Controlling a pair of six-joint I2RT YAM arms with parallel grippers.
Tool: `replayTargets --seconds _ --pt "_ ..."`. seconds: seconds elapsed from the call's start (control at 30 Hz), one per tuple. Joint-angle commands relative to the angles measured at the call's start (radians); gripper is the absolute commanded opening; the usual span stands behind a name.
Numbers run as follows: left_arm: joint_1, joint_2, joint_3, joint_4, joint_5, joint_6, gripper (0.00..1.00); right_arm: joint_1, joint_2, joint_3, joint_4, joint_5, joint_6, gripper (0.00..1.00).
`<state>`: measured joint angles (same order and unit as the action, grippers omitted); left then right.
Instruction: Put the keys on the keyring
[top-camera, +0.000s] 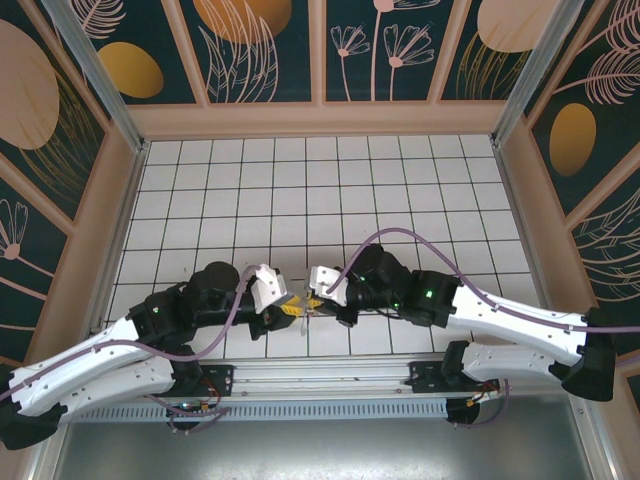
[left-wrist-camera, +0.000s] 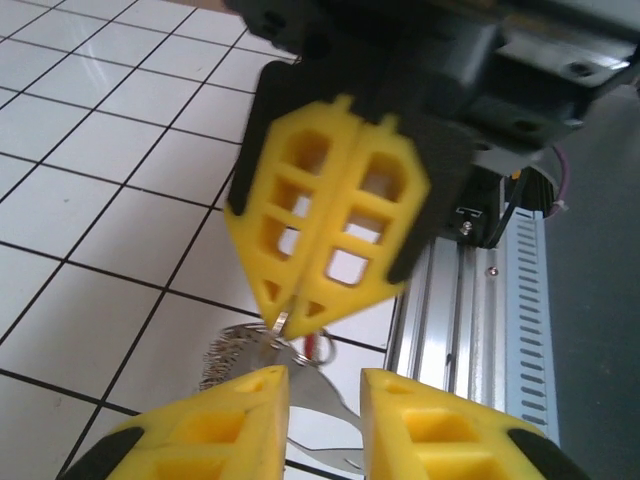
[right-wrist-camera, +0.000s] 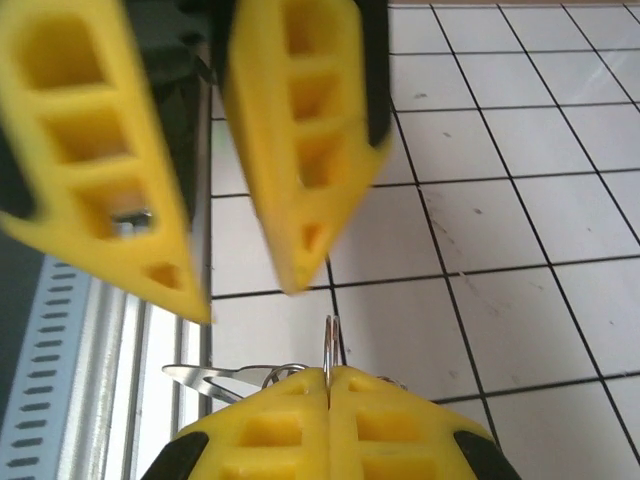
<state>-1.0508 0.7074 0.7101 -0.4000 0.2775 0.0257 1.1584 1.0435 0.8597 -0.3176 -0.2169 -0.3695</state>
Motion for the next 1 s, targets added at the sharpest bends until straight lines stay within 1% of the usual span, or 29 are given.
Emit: replayTargets --seconds 0.0,0.33,0.6,0.73,0.97 --pt "-0.008 0.001 0.040 -0.023 0.021 0.022 0.27 -0.009 0.001 0.033 -0.008 0.024 -0.028 0.00" --pt "-0.009 0.048 0.031 0.021 0.020 0.047 0.28 -0.009 0.017 0.051 -0.002 -0.041 -0.048 0.00" --pt "-0.009 0.025 0.046 -0.023 0.000 0.076 0.29 -0.009 0.020 0.053 -0.034 -0.101 -0.054 0.00" --pt "-0.009 0.034 0.047 -0.013 0.000 0.082 0.29 -0.009 0.024 0.054 -0.028 -0.134 -0.055 0.00" --pt "-0.008 0.074 0.038 0.007 0.017 0.091 0.30 -0.009 0.013 0.054 -0.014 -0.147 -0.055 0.00"
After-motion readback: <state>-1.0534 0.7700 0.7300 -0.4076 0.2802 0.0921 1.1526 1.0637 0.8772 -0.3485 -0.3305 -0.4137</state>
